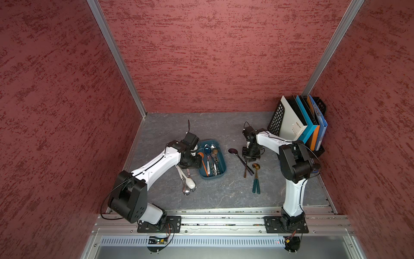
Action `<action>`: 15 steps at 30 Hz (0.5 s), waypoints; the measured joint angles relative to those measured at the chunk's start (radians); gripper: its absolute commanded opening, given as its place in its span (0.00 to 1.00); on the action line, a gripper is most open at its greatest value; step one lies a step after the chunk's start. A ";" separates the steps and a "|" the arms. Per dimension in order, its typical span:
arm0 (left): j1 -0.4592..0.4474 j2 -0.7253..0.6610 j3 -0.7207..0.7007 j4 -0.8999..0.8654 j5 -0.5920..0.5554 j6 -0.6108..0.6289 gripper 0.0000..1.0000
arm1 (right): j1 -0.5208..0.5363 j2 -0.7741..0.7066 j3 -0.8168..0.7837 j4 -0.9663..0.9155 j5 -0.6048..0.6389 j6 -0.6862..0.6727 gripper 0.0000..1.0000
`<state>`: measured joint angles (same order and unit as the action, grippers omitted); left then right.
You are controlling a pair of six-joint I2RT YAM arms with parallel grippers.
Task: Put the spoon into the storage box
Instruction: Pick up the spoon from the center of the board.
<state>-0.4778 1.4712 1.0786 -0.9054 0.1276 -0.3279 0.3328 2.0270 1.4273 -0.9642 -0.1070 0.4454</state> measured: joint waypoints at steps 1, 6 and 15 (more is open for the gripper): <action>0.000 0.000 0.000 0.000 0.000 0.000 0.65 | 0.000 0.000 -0.001 0.000 0.002 0.002 0.18; 0.001 0.000 0.000 0.000 0.000 0.000 0.65 | 0.000 0.000 -0.002 -0.002 0.014 0.009 0.12; 0.009 -0.001 -0.004 0.001 -0.005 0.000 0.65 | 0.000 0.000 -0.002 -0.005 0.022 0.010 0.06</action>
<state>-0.4686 1.4700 1.0748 -0.9043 0.1230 -0.3275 0.3328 2.0270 1.4258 -0.9695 -0.0849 0.4557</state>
